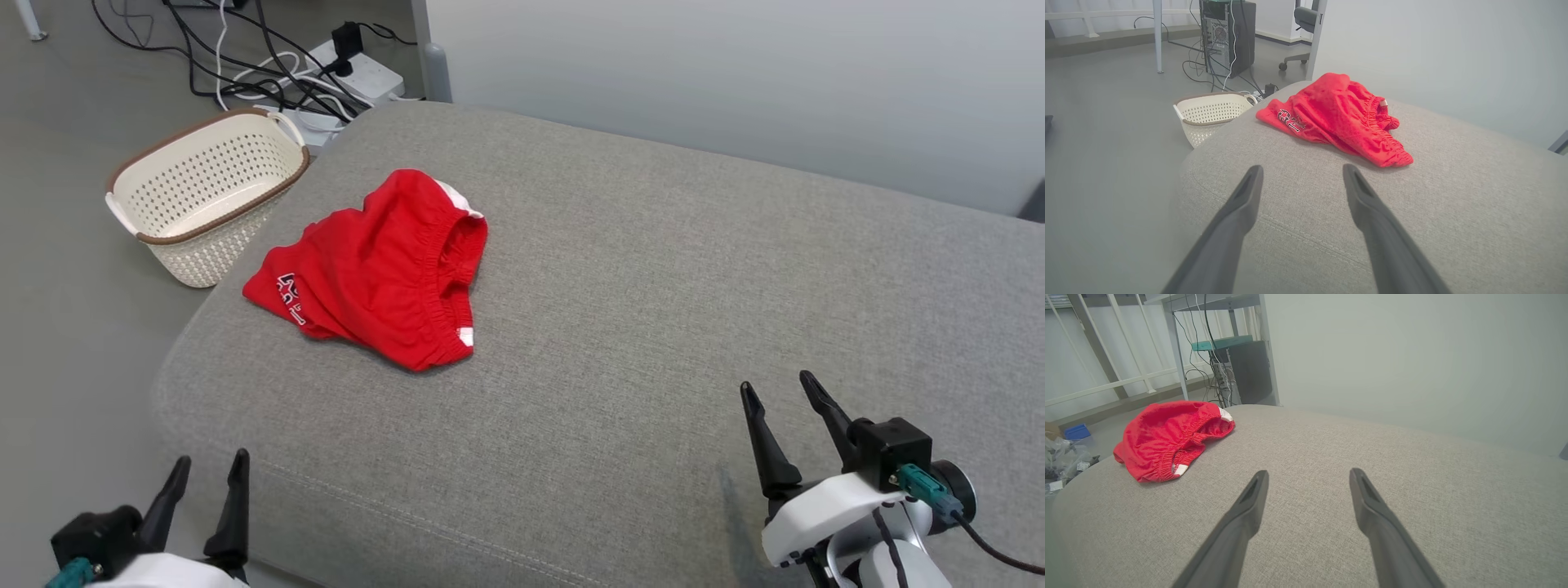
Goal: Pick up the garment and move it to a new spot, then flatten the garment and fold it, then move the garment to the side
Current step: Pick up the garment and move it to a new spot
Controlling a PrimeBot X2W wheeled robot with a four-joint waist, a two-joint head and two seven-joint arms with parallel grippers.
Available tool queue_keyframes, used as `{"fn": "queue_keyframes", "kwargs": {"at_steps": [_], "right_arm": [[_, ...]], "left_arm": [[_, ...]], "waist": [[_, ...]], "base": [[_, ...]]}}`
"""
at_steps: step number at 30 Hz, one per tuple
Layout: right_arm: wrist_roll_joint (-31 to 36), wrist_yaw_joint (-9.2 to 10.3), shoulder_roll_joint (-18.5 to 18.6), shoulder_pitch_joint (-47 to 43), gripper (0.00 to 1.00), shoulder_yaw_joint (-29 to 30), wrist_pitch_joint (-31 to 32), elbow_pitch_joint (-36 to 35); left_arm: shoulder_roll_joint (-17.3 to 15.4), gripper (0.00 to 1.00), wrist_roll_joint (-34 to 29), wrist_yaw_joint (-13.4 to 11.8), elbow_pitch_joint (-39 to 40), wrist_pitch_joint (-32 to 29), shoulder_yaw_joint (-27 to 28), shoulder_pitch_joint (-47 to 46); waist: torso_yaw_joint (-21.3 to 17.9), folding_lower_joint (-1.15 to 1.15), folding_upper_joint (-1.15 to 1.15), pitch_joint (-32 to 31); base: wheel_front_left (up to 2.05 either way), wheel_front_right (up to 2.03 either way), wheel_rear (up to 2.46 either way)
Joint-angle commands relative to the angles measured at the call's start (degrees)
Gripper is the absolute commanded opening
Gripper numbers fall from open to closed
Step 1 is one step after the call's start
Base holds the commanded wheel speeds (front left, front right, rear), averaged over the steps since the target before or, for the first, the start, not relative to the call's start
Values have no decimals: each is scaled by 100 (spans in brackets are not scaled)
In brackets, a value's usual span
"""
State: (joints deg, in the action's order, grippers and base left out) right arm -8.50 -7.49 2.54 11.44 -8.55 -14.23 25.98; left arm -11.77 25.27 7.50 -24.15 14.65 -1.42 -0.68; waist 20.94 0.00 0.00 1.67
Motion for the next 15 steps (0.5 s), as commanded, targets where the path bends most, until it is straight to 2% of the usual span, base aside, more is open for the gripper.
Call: {"fn": "queue_keyframes", "kwargs": {"at_steps": [1,9,15], "right_arm": [[57,0,33,248,100,-148,-76,-140],[193,0,33,412,100,-269,-77,-310],[320,0,33,581,100,-507,-77,-635]], "left_arm": [[-274,100,130,-1,38,35,104,-477],[-793,100,851,-1,-548,35,-172,-1339],[-1304,100,1526,-1,-841,35,-475,-2114]], "waist": [[-129,0,0,119],[-561,0,0,627],[-987,0,0,1209]], "base": [[0,0,0],[0,0,0],[0,0,0]]}}
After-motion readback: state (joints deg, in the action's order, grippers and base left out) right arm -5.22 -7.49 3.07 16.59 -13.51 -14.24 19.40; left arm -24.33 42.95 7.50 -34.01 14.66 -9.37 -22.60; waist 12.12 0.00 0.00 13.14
